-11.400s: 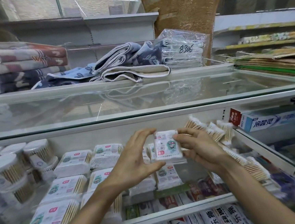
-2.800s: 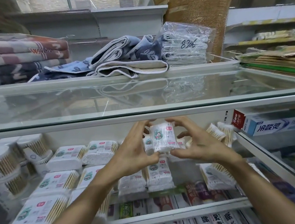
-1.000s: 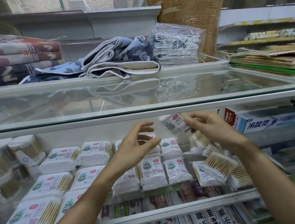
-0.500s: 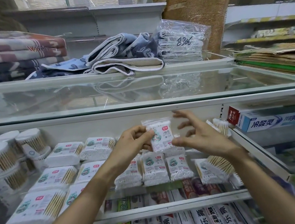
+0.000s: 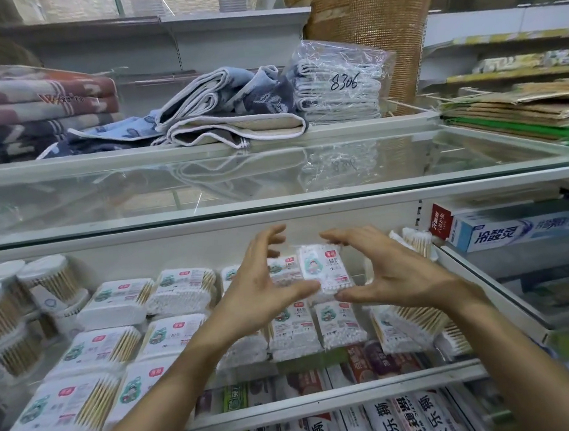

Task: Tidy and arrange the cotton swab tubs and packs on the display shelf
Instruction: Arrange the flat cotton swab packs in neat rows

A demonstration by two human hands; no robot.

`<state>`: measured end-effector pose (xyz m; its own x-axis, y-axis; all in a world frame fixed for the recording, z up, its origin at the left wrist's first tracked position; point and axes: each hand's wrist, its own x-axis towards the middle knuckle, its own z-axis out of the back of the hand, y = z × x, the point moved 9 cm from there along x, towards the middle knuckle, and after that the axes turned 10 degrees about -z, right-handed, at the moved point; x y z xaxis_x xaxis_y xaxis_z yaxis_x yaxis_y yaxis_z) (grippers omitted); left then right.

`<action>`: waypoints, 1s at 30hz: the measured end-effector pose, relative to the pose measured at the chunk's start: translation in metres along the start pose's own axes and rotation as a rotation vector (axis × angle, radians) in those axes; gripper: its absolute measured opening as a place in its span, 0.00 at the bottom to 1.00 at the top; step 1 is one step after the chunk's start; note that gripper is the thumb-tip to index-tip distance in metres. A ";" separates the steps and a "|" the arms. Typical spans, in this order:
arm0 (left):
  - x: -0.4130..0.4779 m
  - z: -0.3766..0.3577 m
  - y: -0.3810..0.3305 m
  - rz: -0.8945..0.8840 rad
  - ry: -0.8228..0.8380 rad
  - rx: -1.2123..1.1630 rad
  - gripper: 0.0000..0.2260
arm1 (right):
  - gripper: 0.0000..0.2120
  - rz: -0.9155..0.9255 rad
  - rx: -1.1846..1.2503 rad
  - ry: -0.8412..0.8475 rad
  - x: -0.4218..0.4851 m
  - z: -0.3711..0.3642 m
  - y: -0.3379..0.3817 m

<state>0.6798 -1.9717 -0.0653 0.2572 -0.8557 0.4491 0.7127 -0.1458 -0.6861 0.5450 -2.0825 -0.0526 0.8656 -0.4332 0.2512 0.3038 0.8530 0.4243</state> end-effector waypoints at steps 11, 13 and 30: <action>0.001 -0.061 0.003 -0.226 0.376 0.603 0.22 | 0.30 -0.186 -0.090 0.311 -0.006 -0.046 -0.030; 0.001 -0.064 0.005 -0.239 0.386 0.644 0.22 | 0.28 -0.186 -0.098 0.315 -0.005 -0.050 -0.031; 0.014 -0.016 0.003 -0.161 0.080 0.306 0.22 | 0.18 -0.409 -0.685 -0.143 -0.002 0.019 -0.090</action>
<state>0.6752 -1.9924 -0.0701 0.0825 -0.8716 0.4832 0.9057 -0.1367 -0.4013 0.5088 -2.1641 -0.0749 0.5881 -0.7426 0.3204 0.8016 0.5878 -0.1089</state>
